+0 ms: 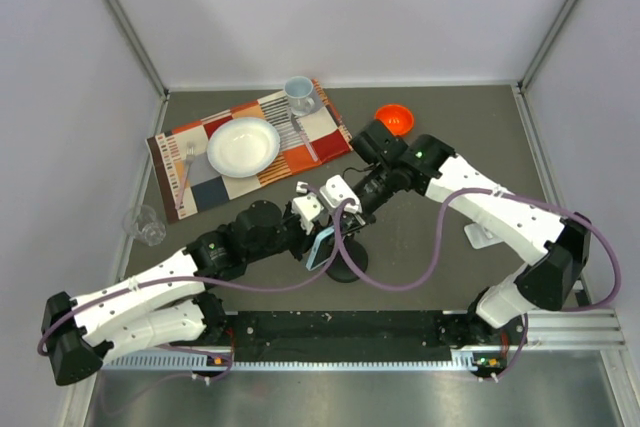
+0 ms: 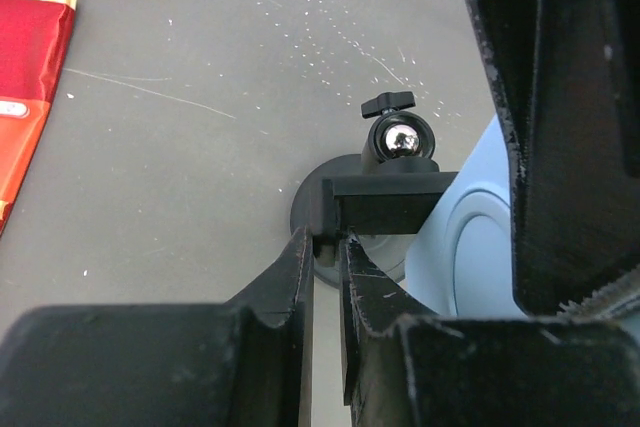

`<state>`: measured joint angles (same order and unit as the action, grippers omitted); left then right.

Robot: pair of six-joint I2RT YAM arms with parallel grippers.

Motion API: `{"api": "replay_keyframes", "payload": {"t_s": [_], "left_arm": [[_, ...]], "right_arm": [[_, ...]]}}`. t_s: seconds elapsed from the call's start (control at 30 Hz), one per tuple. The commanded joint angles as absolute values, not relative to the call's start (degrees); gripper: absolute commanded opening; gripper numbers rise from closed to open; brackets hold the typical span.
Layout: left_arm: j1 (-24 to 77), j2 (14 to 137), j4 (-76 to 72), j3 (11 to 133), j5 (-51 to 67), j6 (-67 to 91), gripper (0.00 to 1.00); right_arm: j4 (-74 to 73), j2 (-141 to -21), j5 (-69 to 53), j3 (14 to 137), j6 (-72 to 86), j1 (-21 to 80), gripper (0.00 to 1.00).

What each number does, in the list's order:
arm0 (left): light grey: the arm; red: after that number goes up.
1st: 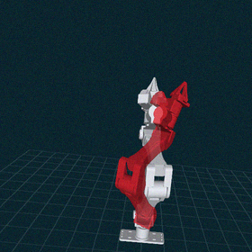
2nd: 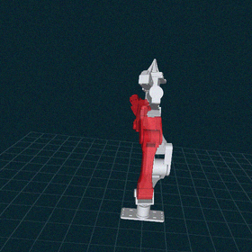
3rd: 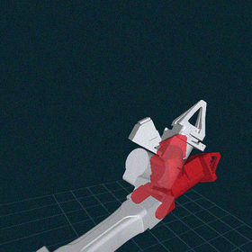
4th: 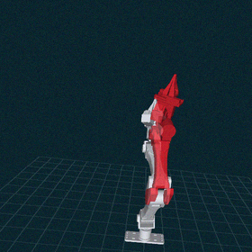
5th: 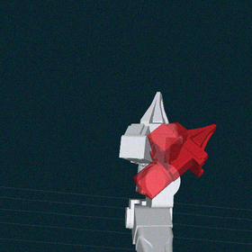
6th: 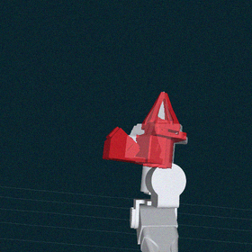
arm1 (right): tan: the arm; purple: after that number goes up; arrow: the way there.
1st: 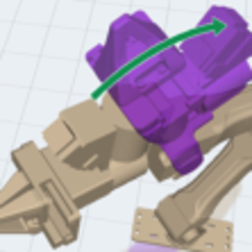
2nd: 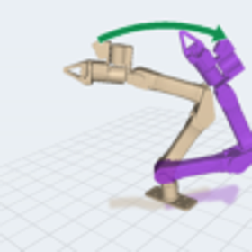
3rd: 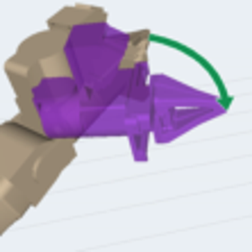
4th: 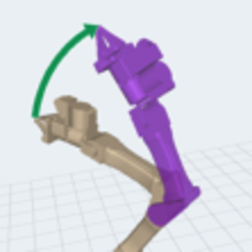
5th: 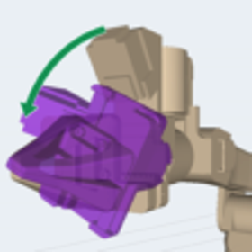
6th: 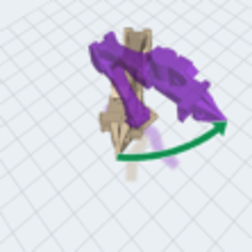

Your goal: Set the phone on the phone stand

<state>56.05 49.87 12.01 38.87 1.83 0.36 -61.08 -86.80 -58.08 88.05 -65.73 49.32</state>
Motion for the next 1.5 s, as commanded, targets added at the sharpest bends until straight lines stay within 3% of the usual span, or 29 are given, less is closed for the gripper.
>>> {"api": "replay_keyframes", "payload": {"t_s": [0.0,0.33,0.6,1.1,1.47], "left_arm": [[56.25,47.90,5.54,39.55,-2.19,2.45,0.00],[56.25,48.43,7.21,41.22,-11.59,8.25,0.00],[56.25,46.15,7.91,40.26,-19.50,11.34,0.00],[56.42,44.21,9.14,39.29,-39.28,18.89,0.00],[58.44,47.37,12.91,41.83,-43.51,21.79,0.00]], "right_arm": [[-59.68,-85.52,-61.08,88.07,-58.99,48.78,0.00],[-45.36,-81.13,-43.96,82.01,-26.40,49.57,0.00],[-38.41,-75.59,-29.63,74.01,-16.36,50.54,0.00],[-44.11,-73.47,5.88,72.59,-0.88,55.28,0.00],[-57.47,-84.00,31.19,82.17,4.83,61.96,0.00]]}}
